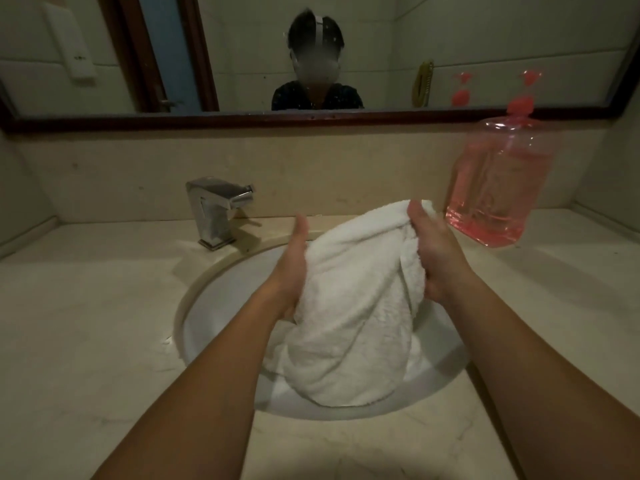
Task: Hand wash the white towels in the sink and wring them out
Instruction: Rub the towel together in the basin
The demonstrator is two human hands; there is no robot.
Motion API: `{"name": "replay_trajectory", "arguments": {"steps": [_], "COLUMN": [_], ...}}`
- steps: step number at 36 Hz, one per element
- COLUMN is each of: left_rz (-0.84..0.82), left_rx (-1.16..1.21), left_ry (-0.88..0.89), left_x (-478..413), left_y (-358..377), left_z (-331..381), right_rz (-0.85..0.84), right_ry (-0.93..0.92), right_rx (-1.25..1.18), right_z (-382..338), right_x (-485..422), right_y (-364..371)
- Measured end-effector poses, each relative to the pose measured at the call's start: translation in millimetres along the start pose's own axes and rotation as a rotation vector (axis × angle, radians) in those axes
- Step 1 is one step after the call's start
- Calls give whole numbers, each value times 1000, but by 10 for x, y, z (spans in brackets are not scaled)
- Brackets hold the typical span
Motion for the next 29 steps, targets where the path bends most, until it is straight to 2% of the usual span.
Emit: {"name": "replay_trajectory", "arguments": {"steps": [2,3,5,7,9,11,14,18,20,22,24,29], "left_rz": [28,61,174,408,509,495,470,350,381,476,481,279], "left_rx": [189,229,204,-55,-324,-437,-363,-300,-320,-343,-339,-351], "left_ry": [45,67,104,199,347,373,325,392,410,367,342,433], "left_x": [-48,-38,-70,-109,-89,-48,-70,30,-3,-65,-91,56], "left_y": [-82,-118,-155,-111,47,184,181,377,405,279,178,470], "left_z": [69,104,99,75,84,71,42,82,68,97,111,87], "right_rz": [218,262,285,273,173,100,33,152,156,63,-21,147], "right_ry": [-240,-292,-283,-186,-36,56,114,128,159,198,187,158], "right_rx": [444,546,507,411,320,255,176,122,125,144,169,142], "right_z": [-26,-23,-20,24,141,332,423,260,283,348,376,224], "right_x": [51,90,180,237,322,433,516,342,346,521,634,304], "right_y": [-14,31,187,394,700,958,1050,903,898,917,909,803]}}
Point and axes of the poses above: each hand's wrist, its own x-axis away from the middle knuckle, its own y-axis out of the palm, z = x × y, the point moved 2 cm from there along -x, towards the middle knuckle, and after that the axes turned 9 degrees about y, right-handed, at the moved point
